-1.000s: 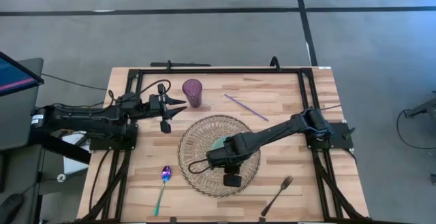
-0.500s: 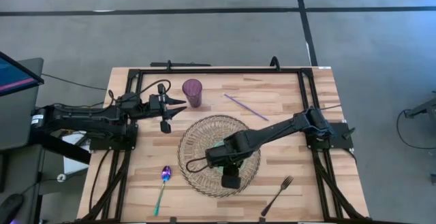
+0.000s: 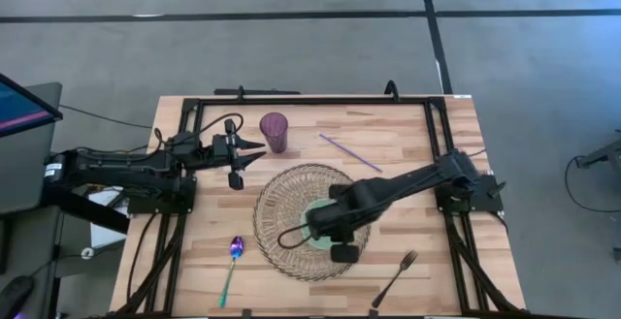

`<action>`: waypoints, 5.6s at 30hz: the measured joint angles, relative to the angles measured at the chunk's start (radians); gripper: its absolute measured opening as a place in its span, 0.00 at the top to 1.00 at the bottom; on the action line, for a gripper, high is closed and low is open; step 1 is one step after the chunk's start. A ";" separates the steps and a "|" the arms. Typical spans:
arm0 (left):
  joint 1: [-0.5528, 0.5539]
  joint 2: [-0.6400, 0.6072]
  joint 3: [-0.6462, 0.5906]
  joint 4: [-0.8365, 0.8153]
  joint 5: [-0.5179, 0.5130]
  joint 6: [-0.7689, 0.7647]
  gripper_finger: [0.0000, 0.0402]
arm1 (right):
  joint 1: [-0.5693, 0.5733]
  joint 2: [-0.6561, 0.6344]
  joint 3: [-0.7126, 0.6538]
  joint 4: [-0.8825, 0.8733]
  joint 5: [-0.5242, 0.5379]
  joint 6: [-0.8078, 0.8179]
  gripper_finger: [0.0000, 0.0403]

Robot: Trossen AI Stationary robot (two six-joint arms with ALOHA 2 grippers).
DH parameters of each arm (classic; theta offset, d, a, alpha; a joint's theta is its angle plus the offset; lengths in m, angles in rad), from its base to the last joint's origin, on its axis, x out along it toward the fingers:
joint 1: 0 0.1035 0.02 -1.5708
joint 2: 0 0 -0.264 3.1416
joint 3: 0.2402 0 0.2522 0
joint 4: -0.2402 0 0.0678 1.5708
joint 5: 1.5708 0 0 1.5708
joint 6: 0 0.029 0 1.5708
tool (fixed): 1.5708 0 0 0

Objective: Pick & Place Utensil
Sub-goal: Put the black fork into the light blue bowl on the table placemat

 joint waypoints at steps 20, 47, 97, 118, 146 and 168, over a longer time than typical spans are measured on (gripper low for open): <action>0.000 0.000 0.000 0.012 0.000 0.000 0.77 | 0.074 -0.482 -0.774 0.336 -0.054 0.890 0.75; 0.000 0.005 0.000 0.102 0.000 0.036 0.77 | 0.423 -0.241 -0.911 0.808 -0.182 1.942 0.75; 0.000 0.040 0.000 0.195 0.000 0.154 0.77 | 0.459 -0.126 -0.910 0.799 -0.189 1.961 0.75; 0.000 0.040 0.000 0.209 0.000 0.155 0.77 | 0.465 -0.122 -0.896 0.808 -0.113 1.967 0.75; 0.000 0.061 0.000 0.209 0.000 0.154 0.77 | 0.445 -0.124 -0.946 0.886 -0.015 1.709 0.98; 0.000 0.061 0.000 0.209 0.001 0.154 0.77 | 0.391 -0.123 -0.946 0.779 0.018 1.697 0.88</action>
